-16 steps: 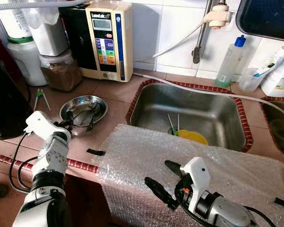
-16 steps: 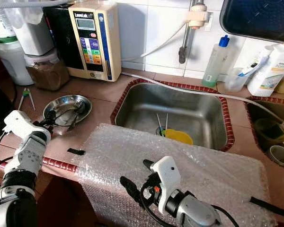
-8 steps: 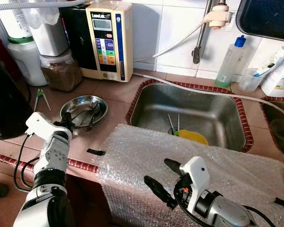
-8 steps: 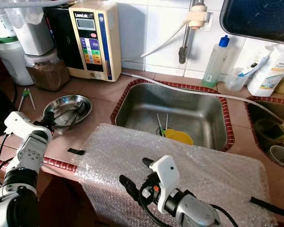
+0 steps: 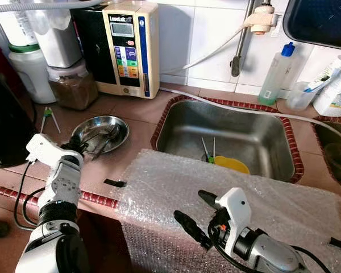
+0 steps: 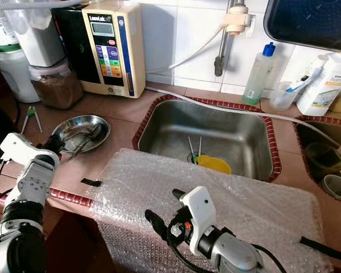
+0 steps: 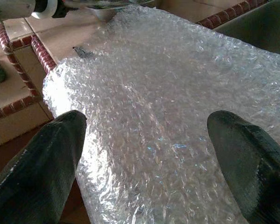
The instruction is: Kitchen organization
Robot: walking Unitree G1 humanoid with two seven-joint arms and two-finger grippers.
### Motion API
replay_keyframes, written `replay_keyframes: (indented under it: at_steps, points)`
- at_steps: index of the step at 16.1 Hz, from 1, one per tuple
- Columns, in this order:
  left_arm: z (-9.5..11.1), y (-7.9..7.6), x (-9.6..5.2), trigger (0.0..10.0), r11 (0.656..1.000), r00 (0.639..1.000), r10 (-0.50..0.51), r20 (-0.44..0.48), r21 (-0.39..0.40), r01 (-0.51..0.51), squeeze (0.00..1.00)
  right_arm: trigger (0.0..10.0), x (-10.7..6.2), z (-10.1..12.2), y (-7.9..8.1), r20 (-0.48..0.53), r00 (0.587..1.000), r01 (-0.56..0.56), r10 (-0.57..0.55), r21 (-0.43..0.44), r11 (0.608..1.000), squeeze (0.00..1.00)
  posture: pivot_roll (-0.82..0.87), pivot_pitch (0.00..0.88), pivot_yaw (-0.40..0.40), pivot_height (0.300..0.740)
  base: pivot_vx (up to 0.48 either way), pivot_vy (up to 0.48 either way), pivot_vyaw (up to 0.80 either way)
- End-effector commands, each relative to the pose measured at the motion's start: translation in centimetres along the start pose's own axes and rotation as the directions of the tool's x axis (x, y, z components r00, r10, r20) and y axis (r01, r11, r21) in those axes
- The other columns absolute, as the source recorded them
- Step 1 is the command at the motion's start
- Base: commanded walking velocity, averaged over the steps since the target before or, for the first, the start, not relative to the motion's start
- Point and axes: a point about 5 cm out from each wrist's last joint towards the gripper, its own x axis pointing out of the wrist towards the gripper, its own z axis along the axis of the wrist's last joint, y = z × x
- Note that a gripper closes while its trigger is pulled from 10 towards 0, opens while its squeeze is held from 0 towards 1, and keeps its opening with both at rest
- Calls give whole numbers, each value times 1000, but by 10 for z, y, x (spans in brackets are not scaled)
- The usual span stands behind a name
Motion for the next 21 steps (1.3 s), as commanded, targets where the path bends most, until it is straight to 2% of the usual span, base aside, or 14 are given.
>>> replay_keyframes:
  at_steps: [1,5,11,12,14,16,17,19,20,21]
  points:
    - [6,6,-1,0,999,999,34,16,17,-34,0,10000,2,0,0,3,1000,-4,4,-10,1000,0,78,0,35,740,0,0,0]
    - [22,-8,-3,0,997,995,-13,103,76,5,0,10000,3,1,-2,6,1000,1,-1,-19,1000,0,80,0,38,740,0,0,0]
    - [40,-40,-6,0,977,969,-181,167,144,158,0,10000,8,4,-5,25,1000,11,-10,-27,1000,0,86,0,43,740,0,0,0]
    - [44,-55,-8,0,956,946,-273,174,162,246,0,10000,8,6,-7,39,999,26,-24,-40,999,0,82,0,45,740,0,0,0]
    - [46,-70,-11,0,925,917,-361,172,194,328,0,10000,9,9,-10,56,998,44,-41,-50,998,0,80,0,47,740,0,0,0]
    - [46,-103,-18,0,825,832,-539,131,285,489,0,10000,9,18,-18,104,989,112,-102,-94,989,0,72,0,50,740,0,0,0]
    - [45,-117,-22,0,761,782,-615,104,339,553,0,10000,9,24,-22,139,981,151,-134,-118,982,0,66,0,53,740,0,0,0]
    - [40,-134,-30,0,638,692,-720,52,440,632,0,10000,9,36,-26,175,971,193,-162,-176,965,0,58,0,55,740,0,0,0]
    - [30,-146,-37,0,512,616,-787,-24,533,674,0,10000,10,42,-23,184,973,183,-143,-222,958,0,53,0,56,740,0,0,0]
    - [23,-151,-41,0,450,573,-816,-69,547,706,0,10000,10,44,-23,189,972,184,-140,-245,952,0,51,0,57,740,0,0,0]
